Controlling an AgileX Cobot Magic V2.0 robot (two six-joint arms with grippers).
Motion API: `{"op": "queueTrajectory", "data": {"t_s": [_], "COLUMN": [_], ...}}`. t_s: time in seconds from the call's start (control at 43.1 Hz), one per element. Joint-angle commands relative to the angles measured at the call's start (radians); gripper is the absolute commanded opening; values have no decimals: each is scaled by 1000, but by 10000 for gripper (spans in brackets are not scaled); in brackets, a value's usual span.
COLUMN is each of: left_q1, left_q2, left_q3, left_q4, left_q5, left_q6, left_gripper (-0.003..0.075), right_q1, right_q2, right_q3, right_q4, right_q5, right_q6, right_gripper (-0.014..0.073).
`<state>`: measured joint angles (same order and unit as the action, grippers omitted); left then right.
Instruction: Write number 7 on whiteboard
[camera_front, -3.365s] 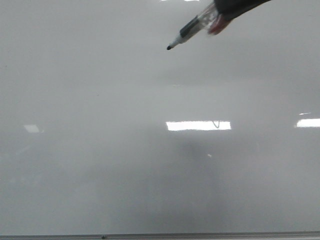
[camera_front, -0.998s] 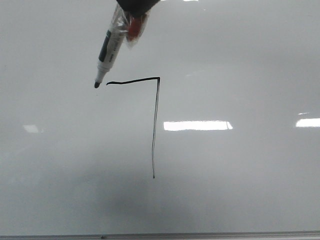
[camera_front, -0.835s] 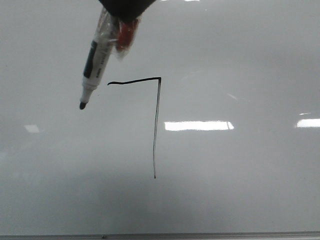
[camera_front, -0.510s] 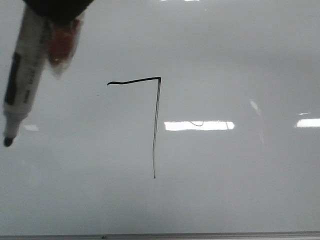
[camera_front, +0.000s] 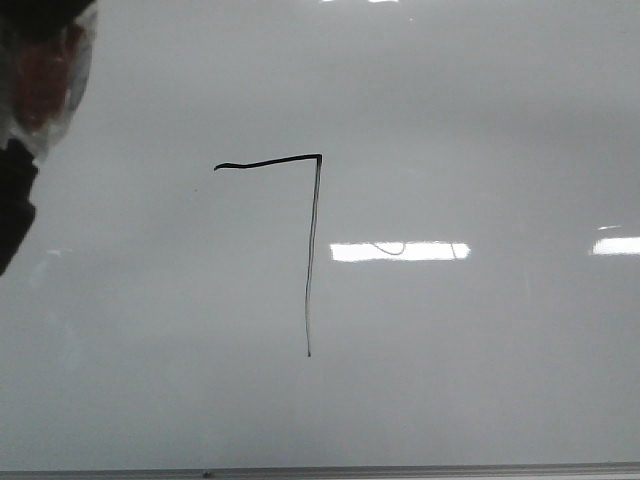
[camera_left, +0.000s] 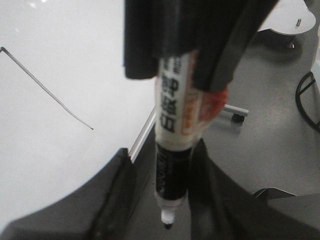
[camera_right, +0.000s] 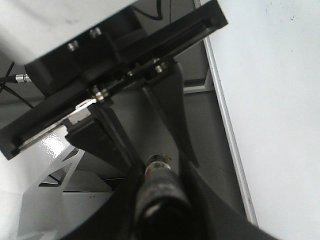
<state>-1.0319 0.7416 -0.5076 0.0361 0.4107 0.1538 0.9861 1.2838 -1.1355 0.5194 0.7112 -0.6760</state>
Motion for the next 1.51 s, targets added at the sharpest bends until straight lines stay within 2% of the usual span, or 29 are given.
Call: {"op": "queueTrajectory", "data": {"t_s": [0.0,0.255,0.348,0.371,0.487,0.603,0.696,0.905,0.998,1.067,1.207,1.392,1.485], "left_q1": [-5,-5,-5,-5,-5,-5,-5,45,145,260,524,876,976], "left_q2": [2,2,2,2,2,2,8,75,112,139,175,199,201], "left_q3": [-36,-36,-36,-36,-36,-36,-36,-36,-36,-38,-41,-41,-41], "left_q4": [1,1,1,1,-11,-36,-49,14,64,82,94,144,144], "left_q5": [-72,-114,-122,-122,-114,-80,-37,58,65,67,67,10,-28], "left_q6": [-2,-2,-2,-2,-2,-2,-14,-219,-312,-343,-343,-343,-343], "left_gripper": [160,45,-6,-16,-20,-20,-20,-20,-20,-20,-20,-20,-20], "right_q1": [2,2,2,2,2,-1,-10,-131,-215,-286,-425,-596,-680], "right_q2": [-32,-21,-15,-15,-17,-42,-91,-237,-310,-369,-512,-728,-833], "right_q3": [-38,-38,-38,-38,-38,-38,-38,-6,61,125,285,496,588], "right_q4": [19,19,19,19,19,19,19,-19,-70,-106,-137,-137,-138], "right_q5": [-43,-41,-42,-44,-53,-70,-71,-67,-69,-69,-83,-153,-193], "right_q6": [-20,-21,-21,-21,-21,-21,-20,73,133,191,282,342,371], "right_gripper": [-68,-44,94,153,405,580,607,591,591,591,590,590,566]}}
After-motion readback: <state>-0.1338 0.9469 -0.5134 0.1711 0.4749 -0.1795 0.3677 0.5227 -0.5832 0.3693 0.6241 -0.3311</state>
